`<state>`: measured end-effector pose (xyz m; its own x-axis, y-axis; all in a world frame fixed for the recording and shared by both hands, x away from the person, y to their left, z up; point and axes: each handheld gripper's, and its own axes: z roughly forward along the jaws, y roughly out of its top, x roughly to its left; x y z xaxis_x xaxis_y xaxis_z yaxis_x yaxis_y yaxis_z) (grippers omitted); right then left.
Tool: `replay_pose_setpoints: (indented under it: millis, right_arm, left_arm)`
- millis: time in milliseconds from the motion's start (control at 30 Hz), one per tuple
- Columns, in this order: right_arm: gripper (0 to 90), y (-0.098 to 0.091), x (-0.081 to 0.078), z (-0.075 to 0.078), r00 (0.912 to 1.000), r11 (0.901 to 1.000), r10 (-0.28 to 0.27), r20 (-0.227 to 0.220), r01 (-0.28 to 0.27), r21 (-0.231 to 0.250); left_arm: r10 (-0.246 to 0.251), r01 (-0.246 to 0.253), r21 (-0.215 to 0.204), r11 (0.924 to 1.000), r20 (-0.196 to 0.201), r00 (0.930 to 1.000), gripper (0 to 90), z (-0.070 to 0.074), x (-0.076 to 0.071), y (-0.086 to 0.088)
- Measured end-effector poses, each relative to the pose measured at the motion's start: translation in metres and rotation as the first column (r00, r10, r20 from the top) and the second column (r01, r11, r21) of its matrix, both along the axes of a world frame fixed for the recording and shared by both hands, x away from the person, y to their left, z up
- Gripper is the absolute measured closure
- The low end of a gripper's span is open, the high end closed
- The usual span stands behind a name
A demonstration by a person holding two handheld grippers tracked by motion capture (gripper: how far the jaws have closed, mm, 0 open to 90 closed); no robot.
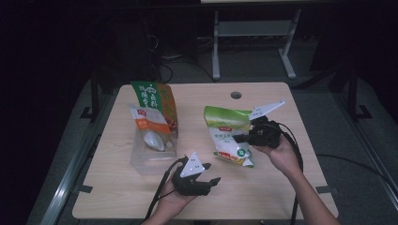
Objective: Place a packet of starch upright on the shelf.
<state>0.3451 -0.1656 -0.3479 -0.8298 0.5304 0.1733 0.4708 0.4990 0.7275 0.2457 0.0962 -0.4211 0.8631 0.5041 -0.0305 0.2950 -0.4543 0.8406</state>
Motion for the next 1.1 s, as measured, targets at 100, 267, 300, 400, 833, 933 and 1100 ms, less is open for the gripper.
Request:
replay_pose_setpoints:
  millis: [100,267,300,400,833,933,1100]
  right_arm:
    - [89.6,0.005,0.001,0.003,1.0,0.9999,0.009,0.005,-0.009,0.005]
    - [89.7,0.014,0.002,0.011,0.9993,0.9993,0.036,0.012,-0.036,0.013]
    - [89.6,0.017,0.002,0.013,0.9992,0.9992,0.038,0.016,-0.038,0.012]
    - [89.7,0.022,0.002,0.019,0.9987,0.9986,0.046,0.023,-0.046,0.024]
    - [89.6,0.061,0.0,0.044,0.9891,0.9898,0.138,0.049,-0.14,0.028]
    - [89.6,0.07,0.0,0.048,0.986,0.9869,0.157,0.055,-0.159,0.027]
    - [89.6,0.086,-0.001,0.058,0.977,0.9794,0.199,0.077,-0.201,0.018]
  left_arm:
    - [-0.001,0.001,-0.005,1.0,0.0,1.0,41.7,-0.001,-0.002,0.002]
    - [-0.009,0.009,0.01,0.9999,0.005,0.9999,40.0,-0.002,-0.007,0.005]
    - [-0.005,0.005,0.0,1.0,0.004,1.0,39.8,-0.003,-0.009,0.004]
    - [-0.021,0.021,0.019,0.9996,0.008,0.9997,39.0,-0.004,-0.012,0.005]
    - [-0.056,0.056,0.022,0.9982,0.003,0.9984,35.7,-0.011,-0.023,0.002]
    - [-0.057,0.057,0.012,0.9983,-0.005,0.9984,35.3,-0.011,-0.026,0.0]
    - [-0.057,0.057,-0.005,0.9983,-0.001,0.9984,34.8,-0.012,-0.029,-0.001]
